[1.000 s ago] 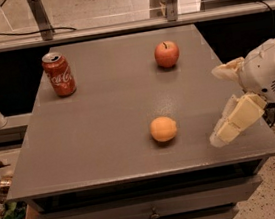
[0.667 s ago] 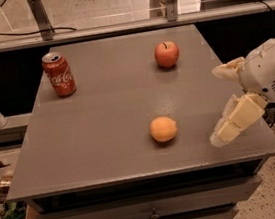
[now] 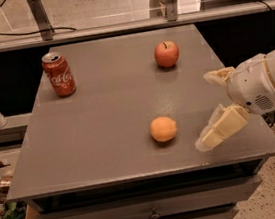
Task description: Move orange near coke can
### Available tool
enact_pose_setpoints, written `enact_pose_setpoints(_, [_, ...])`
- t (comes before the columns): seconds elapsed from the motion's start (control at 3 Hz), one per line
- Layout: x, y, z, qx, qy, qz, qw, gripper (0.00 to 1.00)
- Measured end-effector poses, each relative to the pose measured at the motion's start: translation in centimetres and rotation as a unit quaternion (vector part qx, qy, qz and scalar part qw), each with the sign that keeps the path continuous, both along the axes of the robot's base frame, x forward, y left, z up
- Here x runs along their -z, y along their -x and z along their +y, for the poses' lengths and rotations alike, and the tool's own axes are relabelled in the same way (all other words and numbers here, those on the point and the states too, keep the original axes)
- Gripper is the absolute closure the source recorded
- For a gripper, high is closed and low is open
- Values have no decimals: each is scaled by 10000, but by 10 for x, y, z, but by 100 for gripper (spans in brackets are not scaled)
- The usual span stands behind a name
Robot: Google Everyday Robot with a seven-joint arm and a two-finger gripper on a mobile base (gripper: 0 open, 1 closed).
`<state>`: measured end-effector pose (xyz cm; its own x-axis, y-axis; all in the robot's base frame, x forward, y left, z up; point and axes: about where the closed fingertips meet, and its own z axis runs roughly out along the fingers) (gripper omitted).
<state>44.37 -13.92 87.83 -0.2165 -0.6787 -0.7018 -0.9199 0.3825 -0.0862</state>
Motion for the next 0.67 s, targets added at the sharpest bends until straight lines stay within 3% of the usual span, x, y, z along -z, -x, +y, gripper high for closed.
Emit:
enact_pose_setpoints(0.33, [17,-12,17,10,-323,-228,9992,0])
enact_pose_setpoints(0.67, [31,-16,36,-4,-601,-305,9977,0])
